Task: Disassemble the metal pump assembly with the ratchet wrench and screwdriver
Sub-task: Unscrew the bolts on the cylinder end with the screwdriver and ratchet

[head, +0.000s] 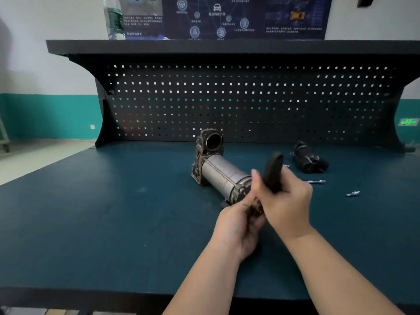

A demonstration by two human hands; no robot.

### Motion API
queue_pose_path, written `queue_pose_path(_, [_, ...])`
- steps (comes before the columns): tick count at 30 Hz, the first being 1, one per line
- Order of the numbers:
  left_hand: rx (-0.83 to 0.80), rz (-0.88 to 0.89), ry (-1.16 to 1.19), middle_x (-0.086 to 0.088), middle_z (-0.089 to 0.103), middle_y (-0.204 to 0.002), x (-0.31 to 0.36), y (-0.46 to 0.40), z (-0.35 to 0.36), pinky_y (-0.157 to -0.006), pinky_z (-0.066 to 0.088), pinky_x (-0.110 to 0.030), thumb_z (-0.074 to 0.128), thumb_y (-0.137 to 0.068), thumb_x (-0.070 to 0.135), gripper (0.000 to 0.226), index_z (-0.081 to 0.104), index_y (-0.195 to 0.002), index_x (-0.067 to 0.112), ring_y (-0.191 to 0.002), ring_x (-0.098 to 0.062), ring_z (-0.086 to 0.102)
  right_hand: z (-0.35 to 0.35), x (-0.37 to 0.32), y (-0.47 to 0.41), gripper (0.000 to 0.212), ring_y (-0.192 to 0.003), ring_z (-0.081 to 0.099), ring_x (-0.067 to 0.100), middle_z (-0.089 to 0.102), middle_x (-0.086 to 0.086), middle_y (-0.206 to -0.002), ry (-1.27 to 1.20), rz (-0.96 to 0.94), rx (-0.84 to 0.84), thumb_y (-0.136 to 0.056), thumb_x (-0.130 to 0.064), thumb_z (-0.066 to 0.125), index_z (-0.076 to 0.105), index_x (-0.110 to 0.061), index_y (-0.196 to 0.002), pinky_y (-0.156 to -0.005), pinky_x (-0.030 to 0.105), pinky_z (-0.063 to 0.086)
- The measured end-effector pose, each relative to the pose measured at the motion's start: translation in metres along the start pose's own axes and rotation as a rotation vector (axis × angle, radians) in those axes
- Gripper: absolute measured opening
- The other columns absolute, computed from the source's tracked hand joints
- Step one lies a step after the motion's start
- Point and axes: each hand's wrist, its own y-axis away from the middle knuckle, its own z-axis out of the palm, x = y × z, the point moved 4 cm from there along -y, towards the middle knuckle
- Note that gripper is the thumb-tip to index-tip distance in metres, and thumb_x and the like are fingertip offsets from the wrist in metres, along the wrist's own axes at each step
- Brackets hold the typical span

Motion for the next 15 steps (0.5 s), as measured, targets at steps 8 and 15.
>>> queue_pose_path(8, [0.009, -0.006, 0.019, -0.025, 0.068, -0.098, -0.003, 0.003, 0.002, -0.06, 0.06, -0.034, 0.062, -0.087, 0.007, 0.02, 0.062, -0.095, -0.012, -0.079, -0.028, 0.07, -0.009, 0.036, 0.009, 0.034, -0.052, 0.046, 0.004, 0.05, -0.011, -0.05, -0.006, 0.721, 0.211, -0.086, -0.039, 0.057, 0.051, -0.018, -0.059, -0.055, 0.023, 0.033])
queue_pose_path(15, [0.007, -0.018, -0.062, -0.013, 0.068, -0.066, 0.0, 0.004, 0.0, -0.047, 0.055, -0.024, 0.057, -0.09, 0.005, 0.014, 0.064, -0.083, -0.005, -0.053, -0.017, 0.067, -0.001, 0.001, 0.006, 0.036, -0.05, 0.038, 0.009, 0.042, -0.009, -0.049, 0.063, 0.075, 0.063, -0.084, -0.039, 0.059, 0.049, -0.016, -0.059, -0.048, 0.02, 0.032])
